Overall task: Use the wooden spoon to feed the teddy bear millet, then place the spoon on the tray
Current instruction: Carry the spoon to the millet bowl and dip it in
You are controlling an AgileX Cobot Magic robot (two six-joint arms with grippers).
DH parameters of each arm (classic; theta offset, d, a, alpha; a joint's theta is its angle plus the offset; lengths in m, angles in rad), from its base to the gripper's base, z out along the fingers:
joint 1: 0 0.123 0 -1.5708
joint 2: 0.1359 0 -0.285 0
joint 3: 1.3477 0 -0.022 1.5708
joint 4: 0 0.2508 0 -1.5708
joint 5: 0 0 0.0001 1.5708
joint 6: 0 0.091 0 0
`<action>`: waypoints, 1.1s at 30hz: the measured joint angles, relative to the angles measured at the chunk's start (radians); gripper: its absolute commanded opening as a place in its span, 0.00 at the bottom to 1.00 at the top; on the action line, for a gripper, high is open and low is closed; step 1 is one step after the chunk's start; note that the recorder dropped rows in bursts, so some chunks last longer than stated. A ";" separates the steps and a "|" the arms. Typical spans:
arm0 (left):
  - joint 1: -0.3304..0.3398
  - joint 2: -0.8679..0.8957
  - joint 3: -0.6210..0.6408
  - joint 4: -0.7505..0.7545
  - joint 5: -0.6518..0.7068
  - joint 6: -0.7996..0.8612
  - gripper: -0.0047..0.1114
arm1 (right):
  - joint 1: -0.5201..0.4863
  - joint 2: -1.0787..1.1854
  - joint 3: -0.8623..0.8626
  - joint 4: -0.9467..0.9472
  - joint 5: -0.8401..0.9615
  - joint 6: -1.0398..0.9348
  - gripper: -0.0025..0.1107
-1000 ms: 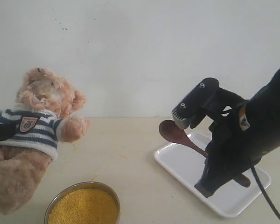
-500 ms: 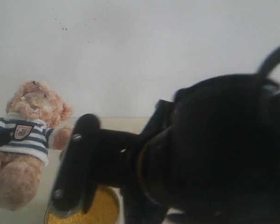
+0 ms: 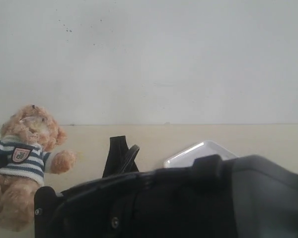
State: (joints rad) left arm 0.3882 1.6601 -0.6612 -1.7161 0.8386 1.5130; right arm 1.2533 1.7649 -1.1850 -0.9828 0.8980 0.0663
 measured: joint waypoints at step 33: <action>0.000 0.091 -0.072 -0.009 0.170 0.163 0.07 | -0.102 0.129 0.000 0.063 -0.092 -0.025 0.02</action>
State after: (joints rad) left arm 0.3882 1.7516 -0.7330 -1.7249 1.0088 1.6763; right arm 1.1517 1.8942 -1.1850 -0.9202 0.8055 0.0412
